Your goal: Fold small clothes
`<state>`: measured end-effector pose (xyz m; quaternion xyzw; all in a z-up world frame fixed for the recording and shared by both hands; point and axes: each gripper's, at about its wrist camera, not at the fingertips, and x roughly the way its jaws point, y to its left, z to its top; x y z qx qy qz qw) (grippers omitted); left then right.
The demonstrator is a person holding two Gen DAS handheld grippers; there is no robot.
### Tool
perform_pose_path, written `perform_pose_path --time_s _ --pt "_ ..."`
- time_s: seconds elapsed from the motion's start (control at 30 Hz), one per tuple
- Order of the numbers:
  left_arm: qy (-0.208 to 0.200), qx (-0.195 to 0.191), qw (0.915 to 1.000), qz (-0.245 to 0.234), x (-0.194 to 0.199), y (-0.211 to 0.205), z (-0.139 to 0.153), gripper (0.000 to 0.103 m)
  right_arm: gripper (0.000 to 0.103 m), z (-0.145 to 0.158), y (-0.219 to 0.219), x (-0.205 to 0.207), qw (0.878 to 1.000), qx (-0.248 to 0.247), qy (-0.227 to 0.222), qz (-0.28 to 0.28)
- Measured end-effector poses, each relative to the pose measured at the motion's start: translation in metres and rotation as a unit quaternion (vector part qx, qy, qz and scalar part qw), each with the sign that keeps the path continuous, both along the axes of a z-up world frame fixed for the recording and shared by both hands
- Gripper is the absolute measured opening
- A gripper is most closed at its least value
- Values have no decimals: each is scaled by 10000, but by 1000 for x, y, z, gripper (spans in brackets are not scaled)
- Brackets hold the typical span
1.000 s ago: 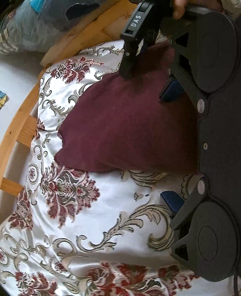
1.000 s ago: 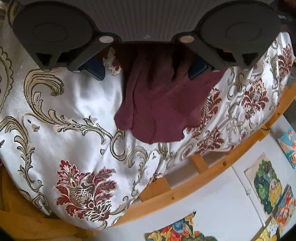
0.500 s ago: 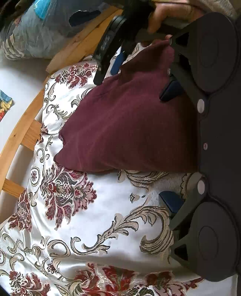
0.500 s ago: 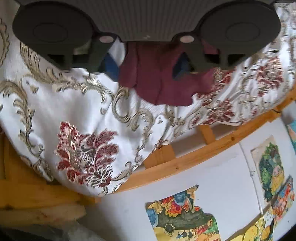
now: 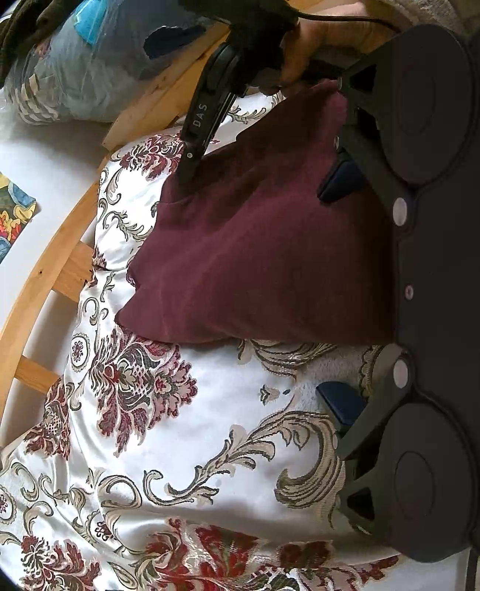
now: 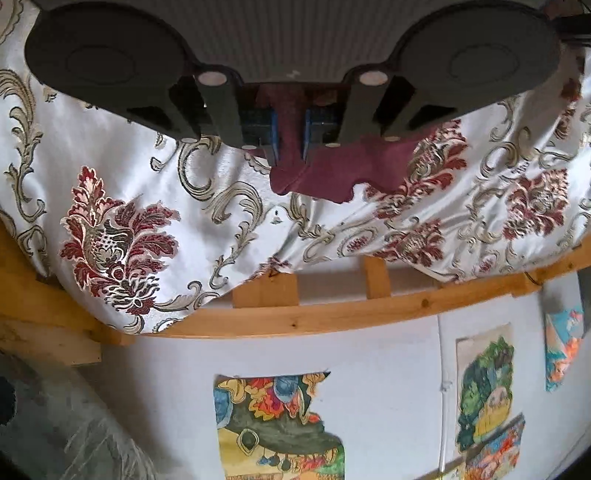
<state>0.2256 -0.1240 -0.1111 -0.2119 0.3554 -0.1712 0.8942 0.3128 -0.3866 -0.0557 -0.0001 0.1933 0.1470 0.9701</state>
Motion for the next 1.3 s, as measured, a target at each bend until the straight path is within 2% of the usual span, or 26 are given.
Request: perform_pose_path --time_s 0.17,0.33,0.4,0.43,0.47,0.57,0.7,0.87,1.0,1.17,1.3 --pt "-12 -11 10000 20 -2 0 0 102 15 -9 -25 13 9973 344 445 -477" --pt "-39 -17 10000 33 -2 0 0 102 18 -18 -44 26 9953 648 633 -354" --pt "-55 -27 10000 19 -3 0 -1 102 28 -18 -47 31 9940 758 727 -290" --pt "-65 -35 10000 8 -3 1 -1 102 36 -19 -49 33 9929 858 773 -299" --pt "-76 -42 10000 0 -3 1 -1 102 38 -20 -53 35 9914 988 804 -307" --pt "-118 -52 9999 12 -5 1 -2 102 38 -25 -61 43 9866 1301 941 -293" --pt "-190 -88 9998 27 -6 1 -4 102 38 -30 -63 60 9830 1405 1164 -185" --pt "-287 -197 9994 -42 -9 6 -6 102 43 -38 -69 68 9736 1763 1448 -43" --pt "-339 -207 9992 -56 -11 6 -7 102 44 -41 -66 65 9730 1734 1521 78" --pt "-366 -230 9990 -81 -12 7 -8 102 39 -43 -62 65 9730 1725 1532 58" --pt "-375 -227 9990 -77 -12 8 -7 102 42 -42 -60 63 9760 1580 1496 -5"
